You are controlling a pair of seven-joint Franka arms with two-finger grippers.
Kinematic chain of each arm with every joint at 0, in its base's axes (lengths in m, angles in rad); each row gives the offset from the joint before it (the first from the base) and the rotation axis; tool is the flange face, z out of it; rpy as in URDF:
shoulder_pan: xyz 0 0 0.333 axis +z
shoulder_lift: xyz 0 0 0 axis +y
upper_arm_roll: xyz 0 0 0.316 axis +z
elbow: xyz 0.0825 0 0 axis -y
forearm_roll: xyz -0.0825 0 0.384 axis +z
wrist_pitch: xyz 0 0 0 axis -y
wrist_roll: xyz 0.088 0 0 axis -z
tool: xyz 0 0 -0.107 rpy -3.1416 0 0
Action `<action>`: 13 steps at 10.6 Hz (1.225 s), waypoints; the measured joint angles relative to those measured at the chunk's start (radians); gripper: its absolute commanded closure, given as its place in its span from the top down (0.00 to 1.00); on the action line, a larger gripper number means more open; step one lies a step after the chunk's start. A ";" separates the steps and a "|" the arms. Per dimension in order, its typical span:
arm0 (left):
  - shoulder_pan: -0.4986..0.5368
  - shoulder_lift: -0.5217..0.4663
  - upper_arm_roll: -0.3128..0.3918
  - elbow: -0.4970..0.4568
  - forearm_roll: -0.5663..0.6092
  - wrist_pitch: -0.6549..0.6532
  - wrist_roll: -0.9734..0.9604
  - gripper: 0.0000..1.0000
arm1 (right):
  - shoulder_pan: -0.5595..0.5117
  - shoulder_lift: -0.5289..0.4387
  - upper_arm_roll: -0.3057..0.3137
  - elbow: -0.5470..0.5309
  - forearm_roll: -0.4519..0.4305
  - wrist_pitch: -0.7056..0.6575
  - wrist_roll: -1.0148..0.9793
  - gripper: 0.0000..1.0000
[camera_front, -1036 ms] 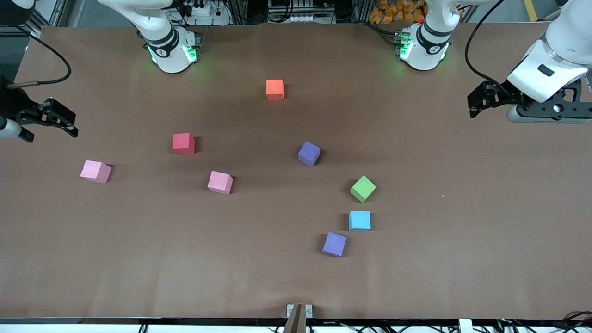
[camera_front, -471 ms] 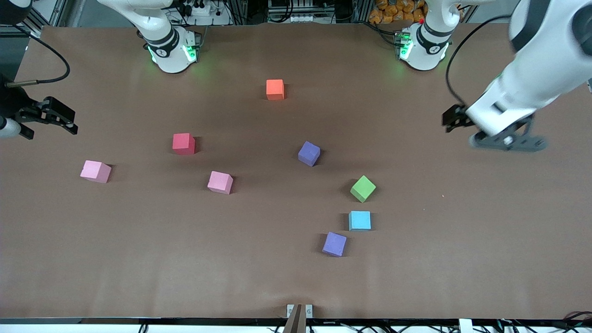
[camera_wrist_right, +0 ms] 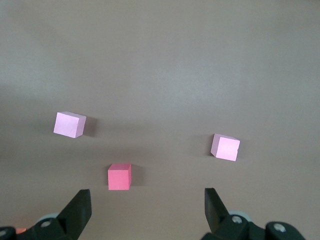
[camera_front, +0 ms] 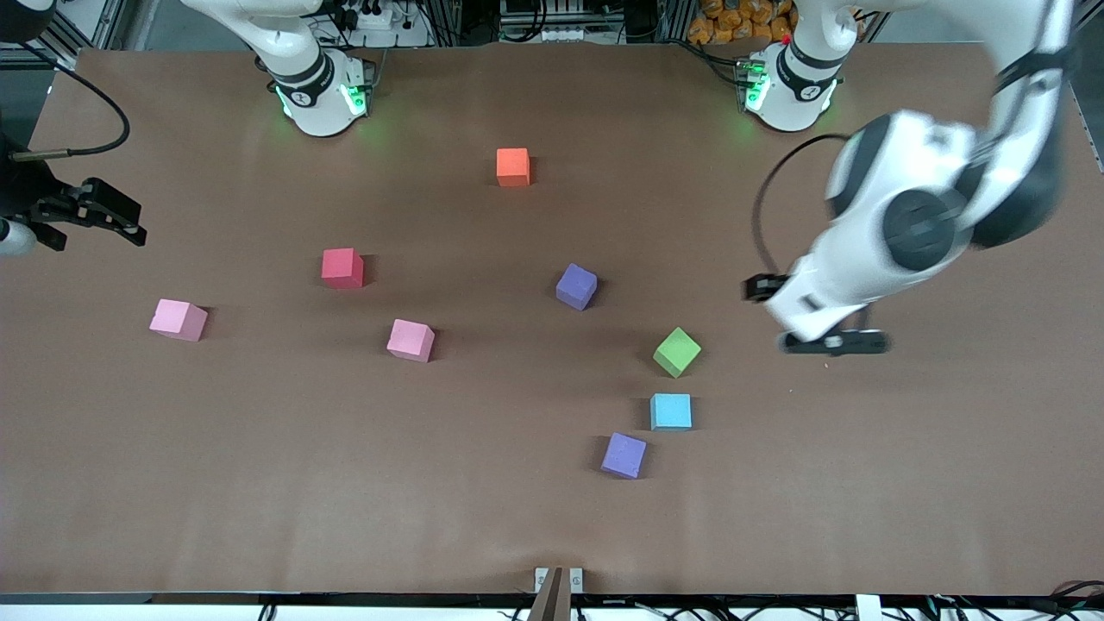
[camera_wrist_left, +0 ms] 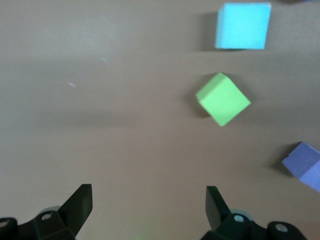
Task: Arrange blocks into number 1
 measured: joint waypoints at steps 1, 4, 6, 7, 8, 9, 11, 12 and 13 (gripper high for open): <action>-0.050 0.053 0.001 0.002 0.000 0.053 -0.105 1.00 | 0.000 0.000 -0.001 0.001 0.003 -0.005 0.003 1.00; -0.091 0.158 0.011 0.010 0.001 0.222 -0.494 1.00 | 0.000 0.001 -0.005 0.001 0.010 -0.008 0.004 1.00; -0.048 0.187 0.022 0.013 0.001 0.276 -0.574 1.00 | 0.000 0.001 -0.005 0.002 0.011 -0.008 0.004 1.00; -0.019 0.196 0.023 0.013 0.001 0.295 -0.617 1.00 | 0.000 0.001 -0.006 0.002 0.011 -0.008 0.004 1.00; 0.000 0.207 0.023 0.012 0.001 0.314 -0.680 1.00 | 0.000 0.002 -0.006 0.002 0.011 -0.009 0.004 1.00; 0.003 0.223 0.023 0.012 0.001 0.336 -0.743 1.00 | 0.000 0.003 -0.005 0.002 0.011 -0.009 0.004 1.00; -0.020 0.260 0.016 0.011 0.001 0.372 -0.856 1.00 | 0.001 0.020 -0.003 -0.001 0.011 -0.011 0.003 1.00; -0.042 0.276 0.014 0.010 0.001 0.379 -0.889 1.00 | 0.001 0.042 -0.002 -0.002 0.011 -0.012 0.003 1.00; -0.063 0.287 0.014 0.007 0.001 0.381 -0.907 1.00 | 0.002 0.067 0.000 -0.002 0.011 -0.012 0.003 1.00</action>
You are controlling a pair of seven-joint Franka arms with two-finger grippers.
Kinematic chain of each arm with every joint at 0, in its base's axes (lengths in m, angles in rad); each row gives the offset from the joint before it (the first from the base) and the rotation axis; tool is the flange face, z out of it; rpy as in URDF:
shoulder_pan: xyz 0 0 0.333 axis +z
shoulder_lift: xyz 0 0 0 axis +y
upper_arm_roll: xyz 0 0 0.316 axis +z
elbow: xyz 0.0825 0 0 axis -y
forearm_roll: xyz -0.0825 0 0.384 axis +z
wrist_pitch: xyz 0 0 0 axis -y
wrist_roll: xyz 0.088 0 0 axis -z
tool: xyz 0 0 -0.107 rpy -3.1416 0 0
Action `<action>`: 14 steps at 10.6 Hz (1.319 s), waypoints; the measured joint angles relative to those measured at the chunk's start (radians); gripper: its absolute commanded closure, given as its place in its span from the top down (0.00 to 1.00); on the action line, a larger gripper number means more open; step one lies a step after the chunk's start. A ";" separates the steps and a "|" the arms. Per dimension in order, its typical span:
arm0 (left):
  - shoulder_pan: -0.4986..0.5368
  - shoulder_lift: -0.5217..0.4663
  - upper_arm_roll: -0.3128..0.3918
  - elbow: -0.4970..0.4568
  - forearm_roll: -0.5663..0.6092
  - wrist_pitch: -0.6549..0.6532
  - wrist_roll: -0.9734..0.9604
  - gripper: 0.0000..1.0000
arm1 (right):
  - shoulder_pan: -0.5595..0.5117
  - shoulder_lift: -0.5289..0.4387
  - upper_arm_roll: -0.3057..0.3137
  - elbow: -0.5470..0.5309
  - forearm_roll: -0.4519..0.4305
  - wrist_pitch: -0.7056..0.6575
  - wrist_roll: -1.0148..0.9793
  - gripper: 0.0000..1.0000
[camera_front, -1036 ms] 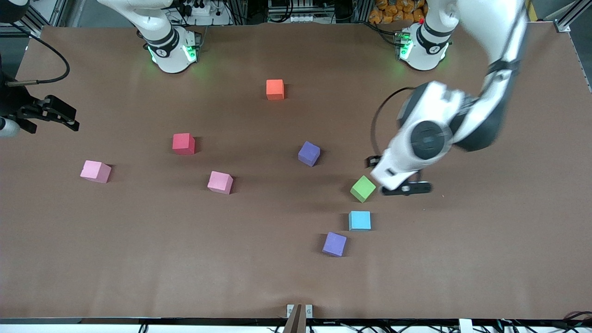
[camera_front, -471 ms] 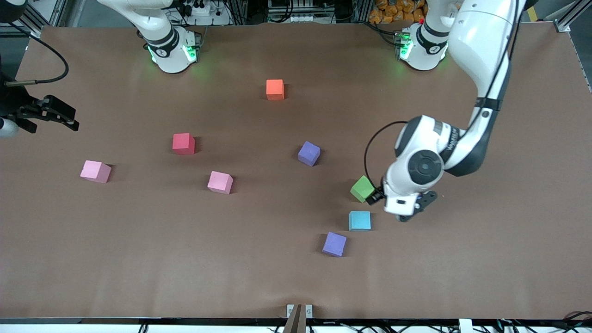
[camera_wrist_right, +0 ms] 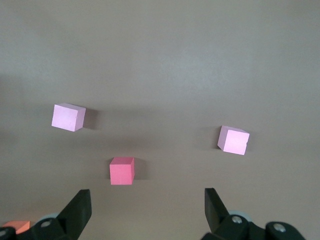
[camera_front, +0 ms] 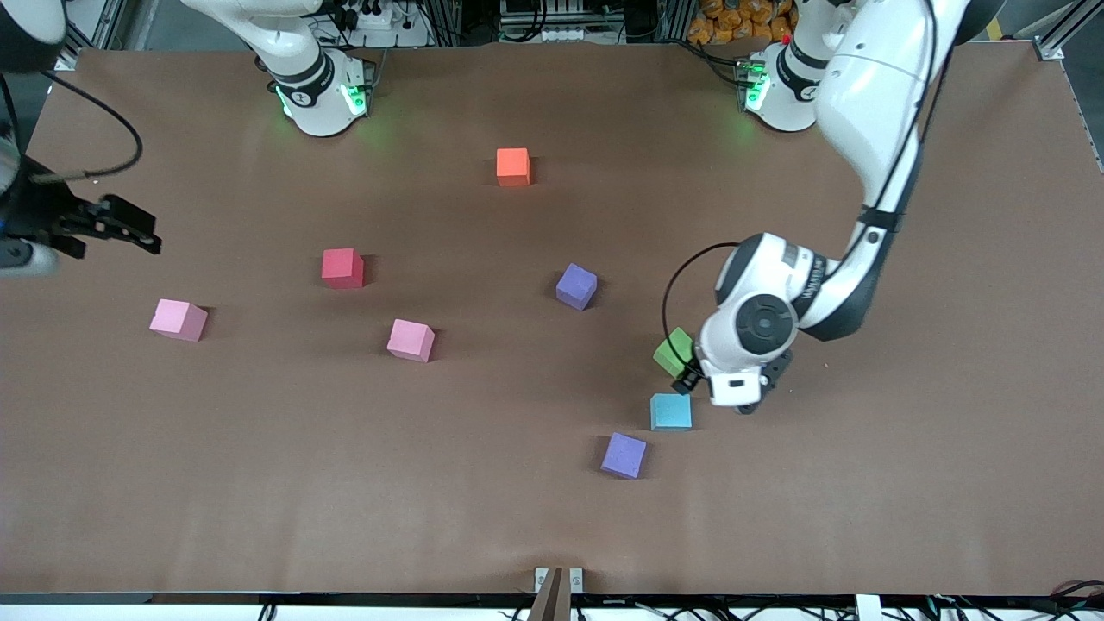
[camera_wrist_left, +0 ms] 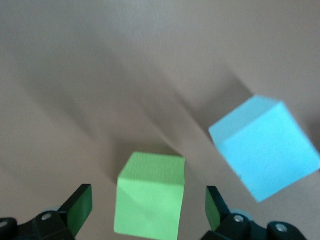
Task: Arrange blocks into number 1
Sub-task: 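Grasp the orange cube with the left gripper while the right gripper reaches pink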
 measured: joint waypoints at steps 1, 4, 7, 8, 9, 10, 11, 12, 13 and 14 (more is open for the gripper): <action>-0.013 0.005 0.000 -0.005 0.000 0.000 -0.007 1.00 | 0.004 0.026 0.003 0.000 0.000 0.000 0.000 1.00; -0.027 0.007 0.000 -0.016 0.000 0.000 -0.008 1.00 | 0.041 0.062 0.009 0.000 0.011 -0.003 0.019 1.00; -0.033 0.007 -0.001 -0.026 0.000 0.000 -0.011 1.00 | 0.100 0.089 0.011 -0.001 0.105 0.004 0.134 1.00; -0.039 0.005 -0.004 -0.025 0.000 0.000 -0.011 1.00 | 0.127 0.112 0.011 -0.002 0.110 0.015 0.157 1.00; -0.063 -0.003 -0.008 -0.024 0.000 0.000 -0.011 1.00 | 0.149 0.140 0.012 -0.002 0.111 0.025 0.165 1.00; -0.107 -0.016 -0.012 -0.023 0.000 0.000 -0.015 1.00 | 0.165 0.167 0.012 -0.003 0.113 0.036 0.172 1.00; -0.167 -0.028 -0.014 -0.023 0.000 -0.001 -0.025 1.00 | 0.180 0.193 0.013 -0.003 0.116 0.043 0.189 1.00; -0.236 -0.035 -0.018 -0.023 0.000 -0.003 -0.033 1.00 | 0.197 0.214 0.013 -0.004 0.118 0.058 0.217 1.00; -0.315 -0.036 -0.023 -0.025 0.001 -0.007 -0.046 1.00 | 0.219 0.231 0.013 -0.005 0.118 0.076 0.253 1.00; -0.400 -0.035 -0.027 -0.030 0.001 -0.010 -0.061 1.00 | 0.241 0.245 0.014 -0.007 0.119 0.093 0.288 1.00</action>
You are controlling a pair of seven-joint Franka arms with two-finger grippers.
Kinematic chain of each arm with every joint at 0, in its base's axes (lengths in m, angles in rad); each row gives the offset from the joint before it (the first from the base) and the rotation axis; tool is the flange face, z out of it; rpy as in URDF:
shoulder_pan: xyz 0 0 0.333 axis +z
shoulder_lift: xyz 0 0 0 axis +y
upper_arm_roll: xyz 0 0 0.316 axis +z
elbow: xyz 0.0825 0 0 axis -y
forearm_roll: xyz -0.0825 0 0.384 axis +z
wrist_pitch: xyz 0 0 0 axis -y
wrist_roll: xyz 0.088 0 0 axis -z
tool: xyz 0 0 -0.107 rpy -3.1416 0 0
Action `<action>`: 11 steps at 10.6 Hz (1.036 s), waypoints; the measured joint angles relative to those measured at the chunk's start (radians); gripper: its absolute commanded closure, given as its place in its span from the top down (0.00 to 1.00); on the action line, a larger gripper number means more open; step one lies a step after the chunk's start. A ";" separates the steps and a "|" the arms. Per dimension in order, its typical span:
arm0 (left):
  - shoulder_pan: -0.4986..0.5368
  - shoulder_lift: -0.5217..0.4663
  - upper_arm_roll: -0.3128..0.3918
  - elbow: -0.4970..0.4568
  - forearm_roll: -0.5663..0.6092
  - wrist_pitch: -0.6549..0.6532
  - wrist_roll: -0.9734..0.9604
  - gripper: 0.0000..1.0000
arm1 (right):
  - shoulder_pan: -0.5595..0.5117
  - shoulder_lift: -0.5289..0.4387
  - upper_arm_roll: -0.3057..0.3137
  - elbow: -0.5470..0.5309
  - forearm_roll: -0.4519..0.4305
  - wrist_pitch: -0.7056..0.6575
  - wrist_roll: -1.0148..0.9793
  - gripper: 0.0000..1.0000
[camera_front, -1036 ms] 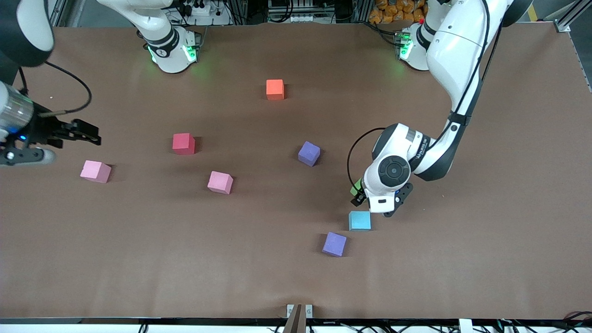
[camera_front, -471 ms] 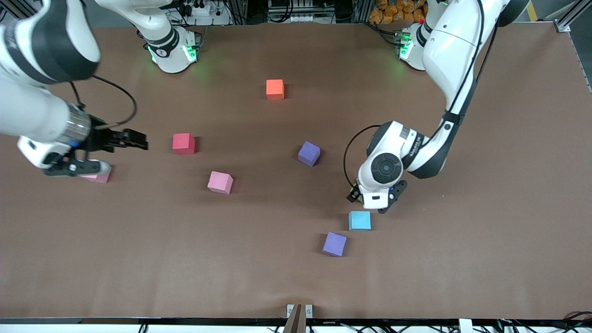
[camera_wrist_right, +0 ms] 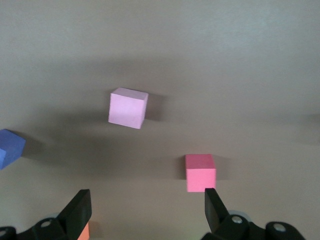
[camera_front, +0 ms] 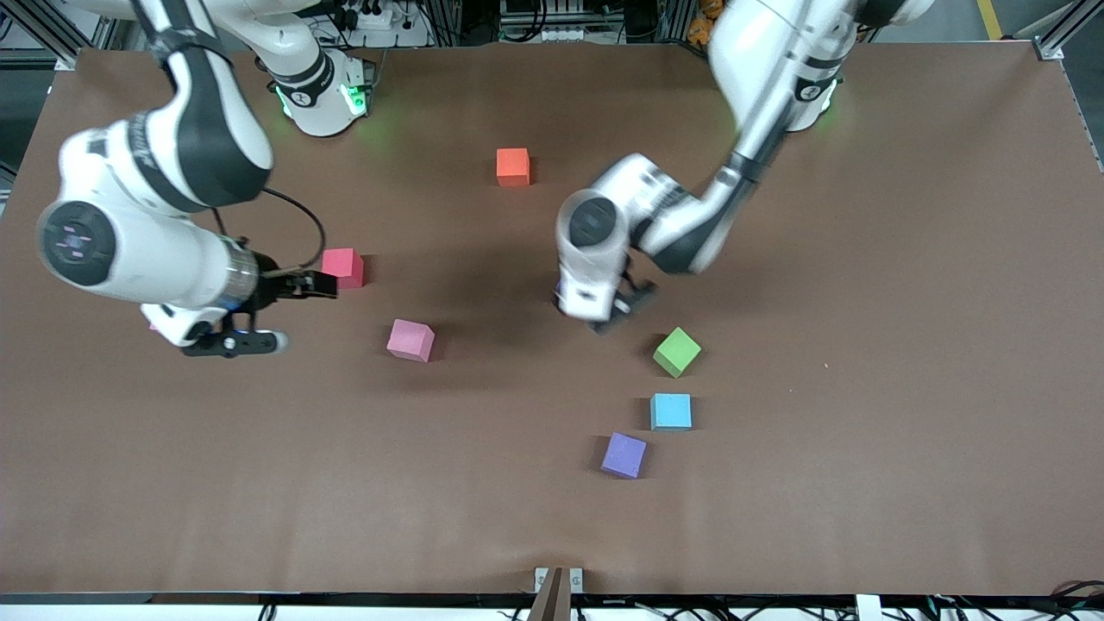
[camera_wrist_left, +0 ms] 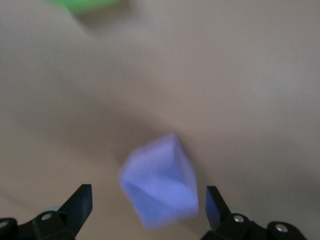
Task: Arrange blocks into number 1
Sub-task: 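Grasp the orange cube with the left gripper while the right gripper reaches pink, then grasp the pink cube with the right gripper while the left lifts orange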
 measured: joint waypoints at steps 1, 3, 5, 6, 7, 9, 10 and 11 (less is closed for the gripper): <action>-0.088 0.001 -0.001 -0.004 0.000 0.000 -0.016 1.00 | 0.019 0.014 0.000 -0.006 0.000 0.017 0.027 1.00; -0.232 0.003 -0.007 -0.009 0.001 0.005 -0.030 1.00 | 0.041 0.056 0.001 -0.036 0.000 0.070 0.048 1.00; -0.287 0.003 -0.041 -0.024 0.008 0.025 -0.013 1.00 | 0.056 0.111 0.001 -0.055 0.001 0.109 0.074 1.00; -0.287 0.004 -0.056 -0.044 0.020 0.044 0.032 1.00 | 0.065 0.139 0.001 -0.059 0.001 0.133 0.088 1.00; -0.286 0.004 -0.060 -0.067 0.023 0.062 0.092 1.00 | 0.072 0.165 0.001 -0.061 0.002 0.157 0.098 1.00; -0.282 0.007 -0.063 -0.097 0.023 0.079 0.171 1.00 | 0.086 0.212 0.001 -0.061 0.003 0.208 0.138 1.00; -0.280 0.009 -0.069 -0.102 0.023 0.089 0.179 1.00 | 0.100 0.234 0.001 -0.062 0.003 0.240 0.155 1.00; -0.279 0.009 -0.076 -0.103 0.023 0.096 0.180 1.00 | 0.112 0.256 0.001 -0.062 0.003 0.272 0.167 1.00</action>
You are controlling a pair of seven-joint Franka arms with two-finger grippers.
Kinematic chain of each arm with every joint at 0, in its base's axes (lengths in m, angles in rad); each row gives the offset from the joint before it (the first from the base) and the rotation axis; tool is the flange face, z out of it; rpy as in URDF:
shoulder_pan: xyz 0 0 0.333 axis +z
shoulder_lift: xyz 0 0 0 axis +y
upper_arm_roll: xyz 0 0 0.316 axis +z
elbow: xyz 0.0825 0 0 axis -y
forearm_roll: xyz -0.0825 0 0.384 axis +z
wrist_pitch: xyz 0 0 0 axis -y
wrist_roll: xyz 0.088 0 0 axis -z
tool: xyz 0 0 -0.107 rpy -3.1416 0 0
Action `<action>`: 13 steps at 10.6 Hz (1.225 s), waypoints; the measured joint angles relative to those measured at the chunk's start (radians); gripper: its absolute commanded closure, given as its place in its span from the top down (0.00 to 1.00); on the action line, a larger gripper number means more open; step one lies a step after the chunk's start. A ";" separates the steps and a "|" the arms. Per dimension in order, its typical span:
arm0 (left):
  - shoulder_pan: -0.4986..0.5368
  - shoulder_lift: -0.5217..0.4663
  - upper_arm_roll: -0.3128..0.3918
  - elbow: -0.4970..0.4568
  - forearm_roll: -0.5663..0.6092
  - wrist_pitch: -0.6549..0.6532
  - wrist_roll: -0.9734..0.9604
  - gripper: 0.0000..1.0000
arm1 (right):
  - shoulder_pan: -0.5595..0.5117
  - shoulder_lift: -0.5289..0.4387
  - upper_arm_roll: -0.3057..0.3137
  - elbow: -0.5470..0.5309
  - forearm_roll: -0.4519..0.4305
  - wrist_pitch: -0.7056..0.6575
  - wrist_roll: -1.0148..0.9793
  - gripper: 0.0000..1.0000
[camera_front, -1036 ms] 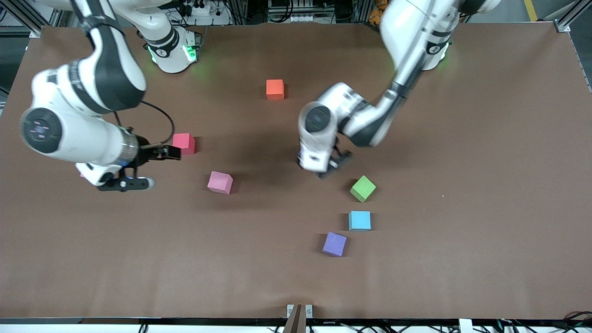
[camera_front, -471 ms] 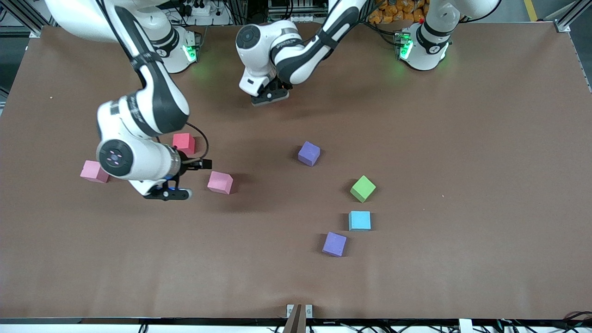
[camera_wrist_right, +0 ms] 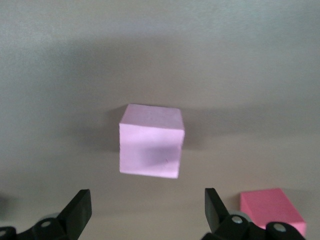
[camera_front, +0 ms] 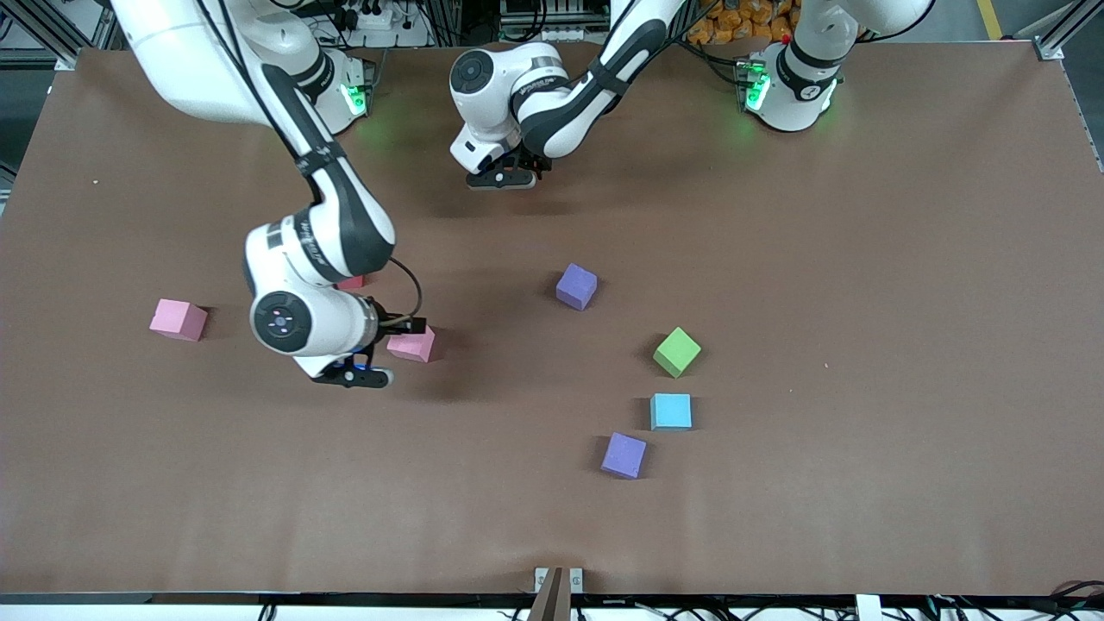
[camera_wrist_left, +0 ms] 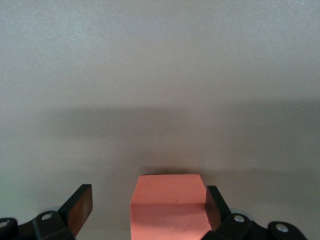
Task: Arrange blocks into number 1
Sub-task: 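Grasp the pink cube with the right gripper while the left lifts orange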
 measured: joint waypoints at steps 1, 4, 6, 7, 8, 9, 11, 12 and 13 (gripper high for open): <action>0.000 0.000 -0.009 0.000 0.000 0.003 0.000 1.00 | 0.009 0.020 0.000 0.000 0.000 0.027 0.002 1.00; 0.000 0.000 -0.023 0.000 0.000 0.006 0.000 1.00 | 0.032 0.064 0.000 0.000 -0.001 0.067 0.002 1.00; 0.001 0.001 -0.025 0.000 0.000 0.006 0.000 1.00 | 0.036 0.073 -0.001 0.000 -0.023 0.073 0.002 1.00; 0.001 0.006 -0.032 -0.001 -0.002 0.006 0.000 0.50 | 0.036 0.073 -0.002 0.000 -0.029 0.073 0.002 1.00; 0.001 0.012 -0.038 -0.001 -0.004 0.006 0.000 0.00 | 0.036 0.073 -0.005 0.000 -0.033 0.073 0.002 1.00; 0.001 0.020 -0.042 -0.001 -0.006 0.007 0.000 0.00 | 0.036 0.073 -0.008 0.000 -0.037 0.073 0.002 1.00; 0.001 0.026 -0.046 0.001 -0.009 0.009 -0.001 0.00 | 0.035 0.074 -0.013 0.000 -0.058 0.073 0.002 1.00; 0.003 0.026 -0.045 0.001 -0.009 0.010 0.006 0.00 | 0.033 0.078 -0.016 0.000 -0.065 0.075 0.002 1.00; 0.006 0.026 -0.039 0.005 -0.007 0.013 0.046 0.00 | 0.033 0.084 -0.018 0.000 -0.066 0.084 0.002 1.00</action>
